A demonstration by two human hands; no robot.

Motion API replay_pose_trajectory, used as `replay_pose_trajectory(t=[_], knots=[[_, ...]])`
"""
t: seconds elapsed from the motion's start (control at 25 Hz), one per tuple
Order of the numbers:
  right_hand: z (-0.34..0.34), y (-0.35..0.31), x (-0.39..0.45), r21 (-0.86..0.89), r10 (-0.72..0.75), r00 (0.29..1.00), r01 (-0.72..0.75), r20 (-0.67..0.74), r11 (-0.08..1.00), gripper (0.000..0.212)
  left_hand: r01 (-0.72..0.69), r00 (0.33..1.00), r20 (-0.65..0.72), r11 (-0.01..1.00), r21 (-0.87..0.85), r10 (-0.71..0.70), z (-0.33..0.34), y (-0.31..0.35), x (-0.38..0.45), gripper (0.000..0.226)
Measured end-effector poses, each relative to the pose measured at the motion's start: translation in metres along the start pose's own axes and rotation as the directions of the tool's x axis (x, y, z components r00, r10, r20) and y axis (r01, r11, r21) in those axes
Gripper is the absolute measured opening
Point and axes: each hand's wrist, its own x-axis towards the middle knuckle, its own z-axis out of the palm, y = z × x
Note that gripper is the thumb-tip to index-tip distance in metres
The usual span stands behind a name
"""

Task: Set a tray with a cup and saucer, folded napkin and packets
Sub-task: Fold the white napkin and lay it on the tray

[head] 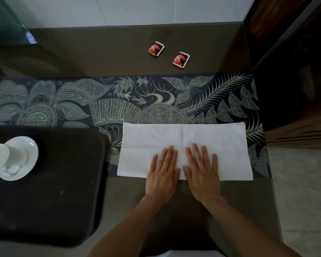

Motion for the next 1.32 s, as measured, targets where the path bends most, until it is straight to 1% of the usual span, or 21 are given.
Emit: replay_pose_trajectory(t=[0.12,0.2,0.28,0.36,0.44,0.56,0.6,0.68,0.76,0.8,0.88,0.96,1.04,1.12,1.16,1.2,1.28,1.32], knots=[[-0.001,0.023,-0.003,-0.033,0.074,0.997,-0.075,-0.015,0.997,0.066,0.077,0.997,-0.021,0.997,0.022,-0.076,-0.004,-0.029,-0.009,0.063],[-0.003,0.049,-0.009,-0.018,0.197,0.98,-0.197,-0.021,0.98,0.068,0.142,0.989,-0.044,0.989,0.045,-0.14,-0.008,-0.061,-0.022,0.065],[-0.007,0.076,-0.019,0.014,0.284,0.959,-0.284,-0.008,0.959,0.069,0.158,0.986,-0.055,0.986,0.054,-0.155,-0.014,-0.087,-0.031,0.066],[-0.011,0.094,-0.028,-0.004,0.285,0.958,-0.285,0.016,0.958,0.069,0.142,0.989,-0.035,0.988,0.054,-0.141,-0.018,-0.095,-0.035,0.067],[-0.013,0.098,-0.032,-0.033,0.268,0.963,-0.267,0.023,0.963,0.07,0.158,0.987,-0.019,0.986,0.053,-0.157,-0.019,-0.093,-0.036,0.068],[-0.017,0.094,-0.031,-0.047,0.284,0.957,-0.282,0.05,0.958,0.07,0.165,0.986,0.032,0.986,-0.035,-0.164,-0.025,-0.095,-0.034,0.069],[-0.02,0.091,-0.033,-0.052,0.3,0.952,-0.298,0.055,0.953,0.07,0.192,0.981,0.037,0.978,-0.076,-0.19,-0.029,-0.098,-0.034,0.068],[-0.023,0.085,-0.042,-0.058,0.321,0.946,-0.318,0.056,0.946,0.07,0.306,0.951,0.005,0.942,-0.134,-0.308,-0.038,-0.1,-0.031,0.064],[-0.023,0.076,-0.054,-0.046,0.329,0.941,-0.326,0.083,0.944,0.069,0.447,0.887,-0.038,0.876,-0.184,-0.46,-0.05,-0.096,-0.024,0.066],[-0.022,0.071,-0.06,-0.041,0.329,0.939,-0.327,0.098,0.944,0.068,0.519,0.842,-0.019,0.819,-0.246,-0.539,-0.054,-0.094,-0.019,0.069],[-0.021,0.065,-0.071,-0.038,0.331,0.934,-0.329,0.131,0.944,0.068,0.627,0.749,0.089,0.658,-0.416,-0.657,-0.062,-0.093,-0.007,0.074],[-0.022,0.062,-0.077,-0.039,0.344,0.927,-0.342,0.153,0.939,0.067,0.665,0.695,0.185,0.522,-0.535,-0.695,-0.066,-0.098,0.003,0.07],[-0.024,0.065,-0.079,-0.048,0.35,0.92,-0.347,0.176,0.937,0.065,0.685,0.645,0.238,0.412,-0.601,-0.726,-0.069,-0.105,0.011,0.061],[-0.026,0.07,-0.08,-0.061,0.352,0.918,-0.347,0.184,0.936,0.065,0.691,0.613,0.266,0.34,-0.638,-0.744,-0.069,-0.115,0.02,0.052],[-0.026,0.072,-0.08,-0.07,0.347,0.92,-0.34,0.18,0.938,0.065,0.696,0.613,0.279,0.337,-0.635,-0.739,-0.069,-0.122,0.023,0.047],[-0.026,0.074,-0.079,-0.082,0.34,0.925,-0.33,0.173,0.94,0.065,0.7,0.626,0.289,0.36,-0.616,-0.724,-0.07,-0.128,0.026,0.043],[-0.026,0.079,-0.075,-0.1,0.322,0.934,-0.309,0.152,0.946,0.064,0.69,0.675,0.28,0.449,-0.567,-0.683,-0.071,-0.134,0.029,0.037],[-0.027,0.083,-0.073,-0.099,0.312,0.939,-0.3,0.147,0.949,0.064,0.669,0.702,0.247,0.499,-0.551,-0.669,-0.075,-0.131,0.029,0.035]])
